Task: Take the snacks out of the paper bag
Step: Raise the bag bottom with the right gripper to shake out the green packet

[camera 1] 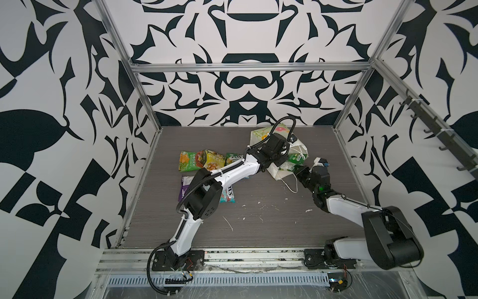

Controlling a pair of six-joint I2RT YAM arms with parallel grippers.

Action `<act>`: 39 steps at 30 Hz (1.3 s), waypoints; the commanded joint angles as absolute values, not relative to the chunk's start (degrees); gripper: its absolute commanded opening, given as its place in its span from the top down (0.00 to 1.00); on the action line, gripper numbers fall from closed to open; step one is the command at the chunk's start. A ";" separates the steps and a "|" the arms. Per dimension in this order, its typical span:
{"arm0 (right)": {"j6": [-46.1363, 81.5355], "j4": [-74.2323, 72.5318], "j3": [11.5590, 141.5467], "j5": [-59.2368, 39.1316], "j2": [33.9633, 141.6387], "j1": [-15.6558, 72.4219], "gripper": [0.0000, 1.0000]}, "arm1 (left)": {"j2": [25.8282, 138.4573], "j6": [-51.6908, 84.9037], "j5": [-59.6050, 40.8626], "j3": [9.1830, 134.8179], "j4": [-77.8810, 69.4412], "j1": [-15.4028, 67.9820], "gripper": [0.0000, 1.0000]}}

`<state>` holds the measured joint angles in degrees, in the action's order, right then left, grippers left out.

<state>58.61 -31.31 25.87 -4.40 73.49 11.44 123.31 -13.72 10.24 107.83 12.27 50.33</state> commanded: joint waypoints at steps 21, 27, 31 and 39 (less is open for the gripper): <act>42.94 -12.59 37.45 -25.60 52.69 10.38 1.00 | 131.95 -10.99 10.23 126.89 23.80 44.30 1.00; 40.41 -15.79 33.69 -30.25 55.63 12.13 1.00 | 134.82 -10.21 11.62 135.99 27.82 43.20 1.00; 37.74 -10.65 33.68 -27.53 55.58 13.05 1.00 | 135.01 -10.02 12.13 138.08 28.05 42.50 1.00; 34.16 -0.59 32.81 -15.27 54.68 13.76 0.65 | 134.59 -2.04 10.89 145.20 31.06 40.36 1.00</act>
